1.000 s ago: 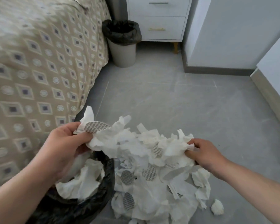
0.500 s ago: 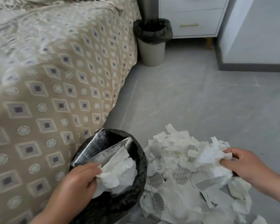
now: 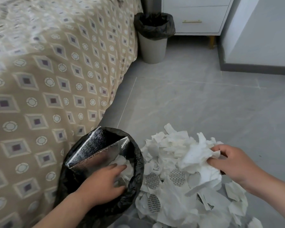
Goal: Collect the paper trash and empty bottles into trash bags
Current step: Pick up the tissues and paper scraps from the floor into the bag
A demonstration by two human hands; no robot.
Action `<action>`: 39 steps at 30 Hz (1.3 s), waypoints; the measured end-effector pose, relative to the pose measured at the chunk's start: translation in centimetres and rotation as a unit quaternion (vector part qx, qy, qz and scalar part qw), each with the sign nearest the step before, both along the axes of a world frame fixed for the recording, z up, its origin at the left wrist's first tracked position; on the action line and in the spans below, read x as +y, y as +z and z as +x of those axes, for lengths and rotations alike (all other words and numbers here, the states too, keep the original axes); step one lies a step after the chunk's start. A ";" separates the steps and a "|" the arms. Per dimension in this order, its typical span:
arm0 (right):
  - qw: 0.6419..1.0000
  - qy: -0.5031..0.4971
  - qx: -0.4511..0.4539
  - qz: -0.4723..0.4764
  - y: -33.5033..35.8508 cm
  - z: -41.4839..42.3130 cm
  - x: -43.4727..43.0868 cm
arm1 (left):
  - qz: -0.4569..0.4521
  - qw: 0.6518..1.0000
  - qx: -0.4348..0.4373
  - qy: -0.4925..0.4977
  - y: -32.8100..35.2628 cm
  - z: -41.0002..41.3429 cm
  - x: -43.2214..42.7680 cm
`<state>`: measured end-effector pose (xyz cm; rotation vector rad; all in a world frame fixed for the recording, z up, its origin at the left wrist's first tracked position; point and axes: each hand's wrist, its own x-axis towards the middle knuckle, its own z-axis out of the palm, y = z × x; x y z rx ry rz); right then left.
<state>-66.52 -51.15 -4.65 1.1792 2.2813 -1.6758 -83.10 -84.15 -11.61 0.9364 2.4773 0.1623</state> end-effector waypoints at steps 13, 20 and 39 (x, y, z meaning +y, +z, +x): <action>0.979 0.123 0.137 -0.091 6.2 -7.4 -9.9 | 0.080 0.963 0.142 0.215 0.9 1.9 -10.3; 0.914 0.343 0.193 0.100 0.4 -11.3 -19.3 | 0.186 0.940 0.104 0.267 -1.4 2.9 -11.0; 0.829 0.539 -0.035 0.146 -0.4 -12.2 -20.1 | 0.267 0.941 0.102 0.181 -1.2 2.6 -11.5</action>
